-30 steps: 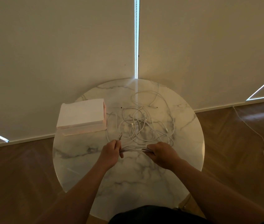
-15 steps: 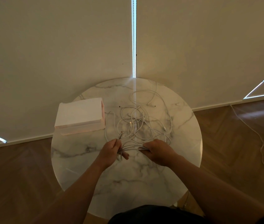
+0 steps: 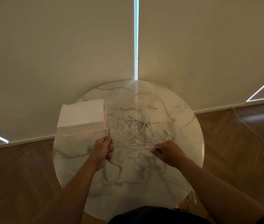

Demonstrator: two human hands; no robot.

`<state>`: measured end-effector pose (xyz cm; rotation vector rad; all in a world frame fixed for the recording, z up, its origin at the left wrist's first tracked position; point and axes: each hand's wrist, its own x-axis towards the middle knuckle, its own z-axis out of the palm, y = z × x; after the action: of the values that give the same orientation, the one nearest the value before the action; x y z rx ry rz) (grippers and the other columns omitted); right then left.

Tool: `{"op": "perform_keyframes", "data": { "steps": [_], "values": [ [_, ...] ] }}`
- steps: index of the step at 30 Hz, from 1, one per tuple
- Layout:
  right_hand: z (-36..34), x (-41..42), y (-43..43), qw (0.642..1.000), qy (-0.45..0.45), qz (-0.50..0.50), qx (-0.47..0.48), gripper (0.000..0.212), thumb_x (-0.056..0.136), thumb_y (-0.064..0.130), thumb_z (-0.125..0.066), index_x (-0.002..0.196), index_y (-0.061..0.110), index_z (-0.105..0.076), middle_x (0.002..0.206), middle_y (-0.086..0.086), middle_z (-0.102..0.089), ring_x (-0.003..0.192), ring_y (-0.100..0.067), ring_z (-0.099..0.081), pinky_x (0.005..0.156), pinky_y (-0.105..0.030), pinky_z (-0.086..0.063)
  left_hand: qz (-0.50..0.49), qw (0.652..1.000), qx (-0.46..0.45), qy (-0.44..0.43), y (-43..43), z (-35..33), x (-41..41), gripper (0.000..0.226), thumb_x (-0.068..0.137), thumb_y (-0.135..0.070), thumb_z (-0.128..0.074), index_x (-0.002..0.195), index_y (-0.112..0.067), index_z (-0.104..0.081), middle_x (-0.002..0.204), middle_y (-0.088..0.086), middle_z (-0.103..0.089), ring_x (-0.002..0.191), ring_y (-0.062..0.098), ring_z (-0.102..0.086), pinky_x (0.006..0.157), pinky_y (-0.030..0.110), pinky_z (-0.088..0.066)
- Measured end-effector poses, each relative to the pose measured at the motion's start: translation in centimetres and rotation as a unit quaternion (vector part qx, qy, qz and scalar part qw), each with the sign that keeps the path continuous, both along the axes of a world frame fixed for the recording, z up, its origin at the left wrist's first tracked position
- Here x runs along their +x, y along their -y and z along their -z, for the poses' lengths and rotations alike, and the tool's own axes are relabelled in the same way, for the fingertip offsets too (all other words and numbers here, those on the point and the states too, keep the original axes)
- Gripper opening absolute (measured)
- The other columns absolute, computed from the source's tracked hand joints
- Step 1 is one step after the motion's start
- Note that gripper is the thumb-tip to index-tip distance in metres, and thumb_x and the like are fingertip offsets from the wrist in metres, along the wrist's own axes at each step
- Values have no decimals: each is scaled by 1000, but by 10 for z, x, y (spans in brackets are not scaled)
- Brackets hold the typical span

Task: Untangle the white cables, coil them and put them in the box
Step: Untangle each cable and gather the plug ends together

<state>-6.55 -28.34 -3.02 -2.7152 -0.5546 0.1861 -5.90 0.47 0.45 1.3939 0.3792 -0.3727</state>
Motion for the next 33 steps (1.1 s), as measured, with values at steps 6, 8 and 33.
{"op": "perform_keyframes", "data": {
  "steps": [6, 8, 33],
  "values": [
    [2, 8, 16, 989, -90, 78, -85, 36, 93, 46, -54, 65, 25, -50, 67, 2, -54, 68, -21, -59, 68, -34, -50, -13, 1000, -26, 13, -16, -6, 0, 42, 106, -23, -35, 65, -15, -34, 47, -4, -23, 38, 8, -18, 40, 17, -17],
    [-10, 20, 12, 985, -109, 121, -57, 37, 94, 42, -57, 65, 19, -55, 66, 0, -54, 66, -20, -56, 65, -34, -49, 6, 999, -33, 9, -15, -5, -6, 42, 106, -22, -36, 64, -15, -35, 48, -2, -22, 38, 9, -18, 40, 19, -18],
    [-90, 72, 10, 935, 146, 303, 115, 13, 83, 17, -70, 96, 15, -71, 124, -9, -52, 115, -29, -50, 83, -38, -51, -10, 989, -140, 36, -22, -31, 4, 43, 103, -24, -35, 62, -13, -38, 45, -2, -21, 34, 9, -18, 43, 24, -17]
  ]
}}
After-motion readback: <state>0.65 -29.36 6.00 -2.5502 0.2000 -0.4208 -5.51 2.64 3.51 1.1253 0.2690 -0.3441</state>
